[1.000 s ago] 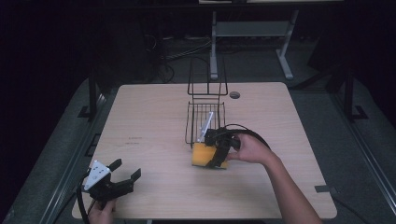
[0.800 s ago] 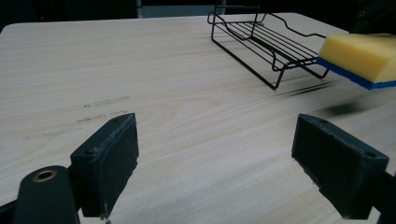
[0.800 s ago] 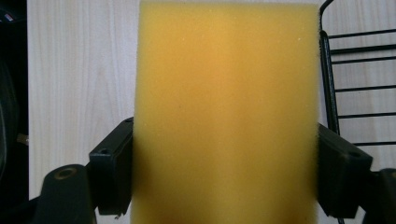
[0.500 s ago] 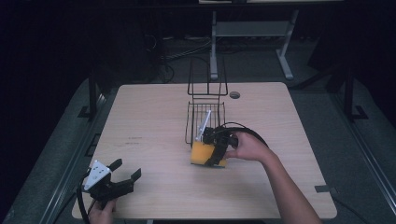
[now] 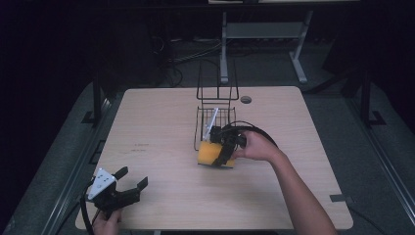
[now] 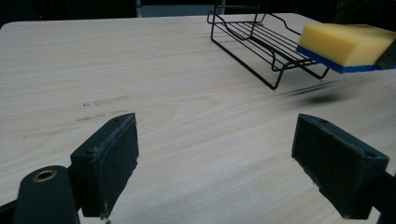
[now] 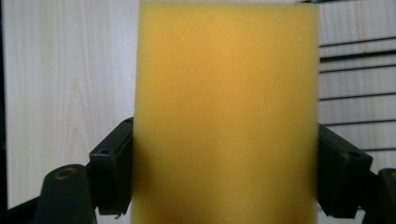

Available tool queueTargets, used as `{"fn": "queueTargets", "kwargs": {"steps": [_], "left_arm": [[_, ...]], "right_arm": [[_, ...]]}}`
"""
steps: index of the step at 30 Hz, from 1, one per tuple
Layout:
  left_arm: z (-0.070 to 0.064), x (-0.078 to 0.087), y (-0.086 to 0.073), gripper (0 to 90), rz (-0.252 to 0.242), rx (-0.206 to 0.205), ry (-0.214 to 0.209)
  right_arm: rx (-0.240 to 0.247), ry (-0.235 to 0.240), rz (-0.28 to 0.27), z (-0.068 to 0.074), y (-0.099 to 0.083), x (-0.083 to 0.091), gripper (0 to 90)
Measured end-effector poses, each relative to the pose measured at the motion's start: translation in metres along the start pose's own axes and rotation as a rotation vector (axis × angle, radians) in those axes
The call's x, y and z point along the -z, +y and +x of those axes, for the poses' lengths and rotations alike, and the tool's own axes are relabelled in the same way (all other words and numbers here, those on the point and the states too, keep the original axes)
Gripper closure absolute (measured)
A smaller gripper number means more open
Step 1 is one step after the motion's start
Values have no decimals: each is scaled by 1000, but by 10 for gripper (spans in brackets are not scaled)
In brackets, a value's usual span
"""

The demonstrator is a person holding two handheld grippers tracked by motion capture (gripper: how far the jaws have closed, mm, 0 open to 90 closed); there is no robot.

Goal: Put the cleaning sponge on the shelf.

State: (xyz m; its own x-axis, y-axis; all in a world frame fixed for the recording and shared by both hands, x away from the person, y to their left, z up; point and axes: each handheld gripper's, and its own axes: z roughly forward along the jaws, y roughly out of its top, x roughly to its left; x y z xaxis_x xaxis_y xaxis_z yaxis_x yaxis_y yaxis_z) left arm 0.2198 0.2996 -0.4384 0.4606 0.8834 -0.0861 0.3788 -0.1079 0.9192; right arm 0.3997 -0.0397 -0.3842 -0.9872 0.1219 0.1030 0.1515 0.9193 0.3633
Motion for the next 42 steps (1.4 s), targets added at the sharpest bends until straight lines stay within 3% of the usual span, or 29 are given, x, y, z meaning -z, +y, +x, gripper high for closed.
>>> {"fn": "queueTargets", "kwargs": {"steps": [10,18,23,32,42], "left_arm": [[0,-2,0,140,6,0,-7],[0,-2,0,140,6,4,-7],[0,-2,0,140,5,1,-4],[0,-1,0,140,1,-5,4],[0,-2,0,140,6,-6,-3]], "right_arm": [[-10,-17,35,-14,7,1,214],[-25,-1,10,-24,11,4,214],[-35,-1,37,-32,11,-1,214],[-31,-3,36,-46,18,6,215],[-82,12,34,-66,11,1,216]]}}
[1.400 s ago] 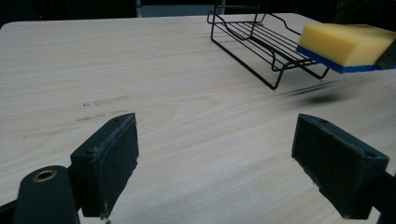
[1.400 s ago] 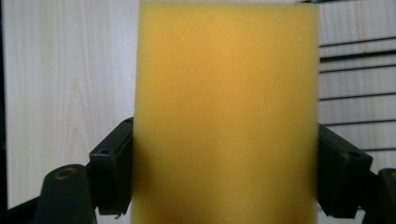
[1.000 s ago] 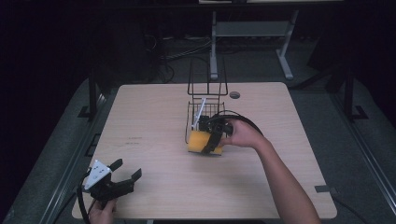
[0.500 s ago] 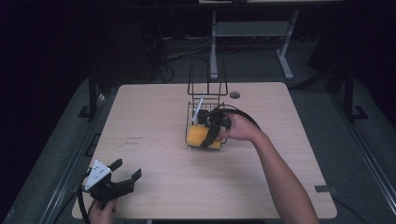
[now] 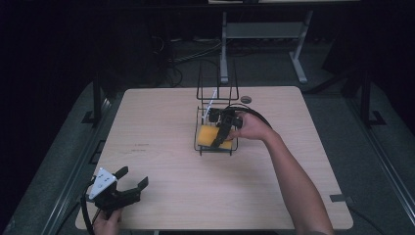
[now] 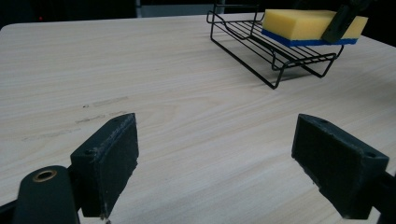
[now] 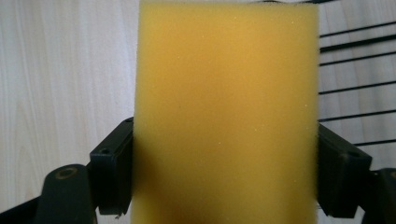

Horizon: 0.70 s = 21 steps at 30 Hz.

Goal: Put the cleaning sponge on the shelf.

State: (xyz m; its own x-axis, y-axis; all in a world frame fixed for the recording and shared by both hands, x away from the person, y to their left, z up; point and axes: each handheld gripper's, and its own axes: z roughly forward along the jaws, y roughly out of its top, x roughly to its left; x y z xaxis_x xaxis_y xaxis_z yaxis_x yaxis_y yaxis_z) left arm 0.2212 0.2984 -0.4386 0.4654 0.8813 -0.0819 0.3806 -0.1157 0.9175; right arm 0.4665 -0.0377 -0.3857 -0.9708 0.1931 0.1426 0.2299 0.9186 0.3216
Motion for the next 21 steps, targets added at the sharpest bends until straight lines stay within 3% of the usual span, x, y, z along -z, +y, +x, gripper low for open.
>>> {"fn": "queueTargets", "kwargs": {"steps": [4,8,12,21], "left_arm": [[0,1,0,140,-7,6,2],[-1,0,0,140,-3,-1,-2],[-1,-1,0,140,-1,0,-7],[-1,0,0,140,-3,4,-7]], "right_arm": [[4,-27,57,-3,1,-3,215],[10,-19,63,-6,4,-2,215],[-12,1,22,-14,4,-2,215],[-29,-17,37,-24,3,-14,216]]}}
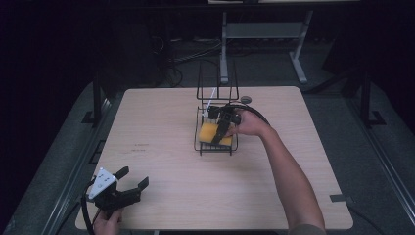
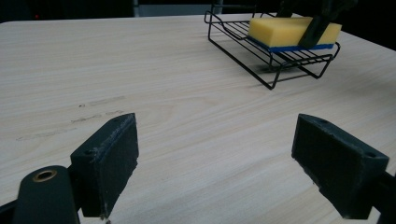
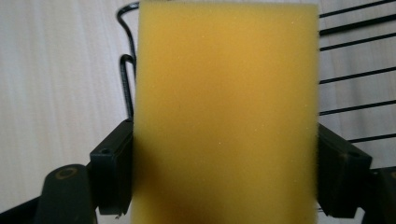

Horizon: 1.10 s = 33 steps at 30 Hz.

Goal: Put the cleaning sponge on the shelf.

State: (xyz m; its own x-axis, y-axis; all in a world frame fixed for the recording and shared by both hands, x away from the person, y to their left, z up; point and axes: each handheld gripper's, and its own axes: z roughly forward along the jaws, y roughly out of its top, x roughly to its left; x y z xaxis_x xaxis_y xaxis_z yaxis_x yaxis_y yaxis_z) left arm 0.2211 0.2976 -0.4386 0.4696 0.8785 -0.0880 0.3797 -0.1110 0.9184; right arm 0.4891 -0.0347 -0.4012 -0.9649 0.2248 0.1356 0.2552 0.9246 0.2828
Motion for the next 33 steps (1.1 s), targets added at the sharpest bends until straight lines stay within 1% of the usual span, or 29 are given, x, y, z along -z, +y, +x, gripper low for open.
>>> {"fn": "queueTargets", "kwargs": {"steps": [1,2,4,7,9,10,11,12,14,15,19,20,23,24,25,26,30,31,33], "left_arm": [[0,0,0,140,0,0,0],[0,0,0,140,1,-1,-1],[0,0,0,140,-1,1,-1],[0,0,0,140,-4,7,-10],[0,0,0,140,-3,4,-10],[-1,0,0,140,-2,-2,-4],[-1,0,0,140,-2,-2,-4],[-1,0,0,140,-3,0,-5],[-1,0,0,140,-3,-1,-9],[-1,0,0,140,-4,0,-10],[-1,0,1,140,-3,1,-13],[-1,0,1,140,-3,0,-10],[-1,0,1,141,-3,-1,-9],[0,0,1,140,-4,-1,-10],[0,0,1,140,-3,-1,-11],[0,0,0,140,-2,1,-12],[-1,0,1,140,-3,-5,-22],[-2,-1,1,140,0,-11,-20],[-3,-1,1,140,1,-17,-18]], "right_arm": [[0,0,0,0,0,0,216],[6,-9,18,-1,1,-5,215],[6,-17,20,-1,1,-8,213],[-3,-28,23,-2,2,-9,206],[-7,-27,30,-2,2,-10,200],[2,-37,32,-1,2,-11,202],[2,-37,32,-1,2,-11,202],[-5,-34,32,-1,2,-10,196],[-4,-44,26,0,2,-9,187],[-11,-40,20,1,2,-8,176],[-8,-33,-6,3,3,-3,169],[-5,-30,-21,4,3,0,167],[-10,-33,-27,5,3,1,167],[-8,-28,-31,5,3,2,166],[-6,-32,-33,6,3,4,165],[-9,-41,-47,6,2,6,166],[-16,-42,-53,7,1,10,166],[-14,-33,-52,8,1,10,166],[-14,-38,-43,9,1,11,167]]}}
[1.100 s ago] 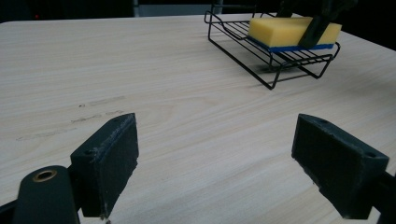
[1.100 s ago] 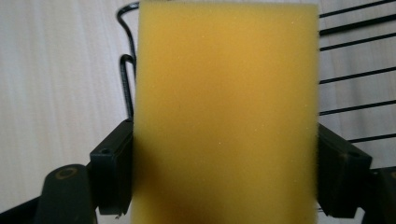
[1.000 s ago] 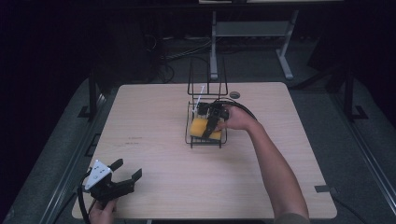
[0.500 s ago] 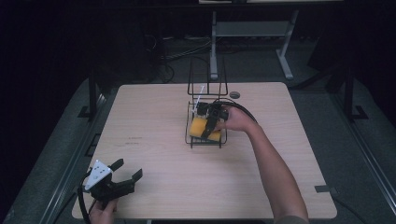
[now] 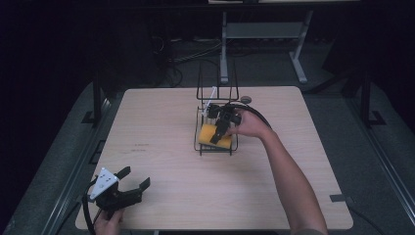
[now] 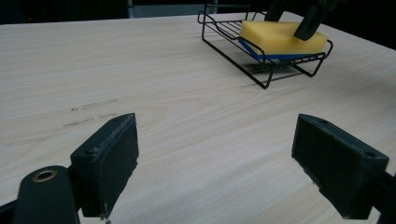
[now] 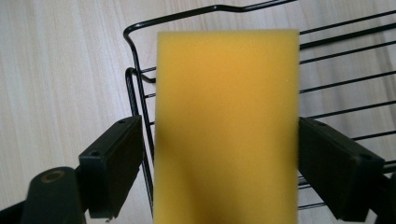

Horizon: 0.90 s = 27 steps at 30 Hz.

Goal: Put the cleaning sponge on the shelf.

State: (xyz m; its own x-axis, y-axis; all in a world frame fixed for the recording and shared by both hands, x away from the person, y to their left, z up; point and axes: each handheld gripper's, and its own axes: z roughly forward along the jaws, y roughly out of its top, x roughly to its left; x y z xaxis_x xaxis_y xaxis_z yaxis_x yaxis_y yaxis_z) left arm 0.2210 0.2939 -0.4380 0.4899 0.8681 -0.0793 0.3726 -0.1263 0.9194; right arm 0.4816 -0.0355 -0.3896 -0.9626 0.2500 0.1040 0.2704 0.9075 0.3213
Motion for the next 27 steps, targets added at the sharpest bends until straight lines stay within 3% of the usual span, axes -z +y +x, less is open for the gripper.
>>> {"fn": "queueTargets", "kwargs": {"steps": [10,14,18,27], "left_arm": [[0,0,0,140,5,2,2],[-1,-1,0,140,8,-4,5],[-1,-1,0,140,6,-8,8],[-2,-1,0,140,6,-10,6]], "right_arm": [[-19,-11,-45,2,-12,8,169],[-7,-20,-44,4,-15,10,165],[-2,-16,-78,7,-17,16,163],[-29,-11,-68,6,-20,18,157]]}}
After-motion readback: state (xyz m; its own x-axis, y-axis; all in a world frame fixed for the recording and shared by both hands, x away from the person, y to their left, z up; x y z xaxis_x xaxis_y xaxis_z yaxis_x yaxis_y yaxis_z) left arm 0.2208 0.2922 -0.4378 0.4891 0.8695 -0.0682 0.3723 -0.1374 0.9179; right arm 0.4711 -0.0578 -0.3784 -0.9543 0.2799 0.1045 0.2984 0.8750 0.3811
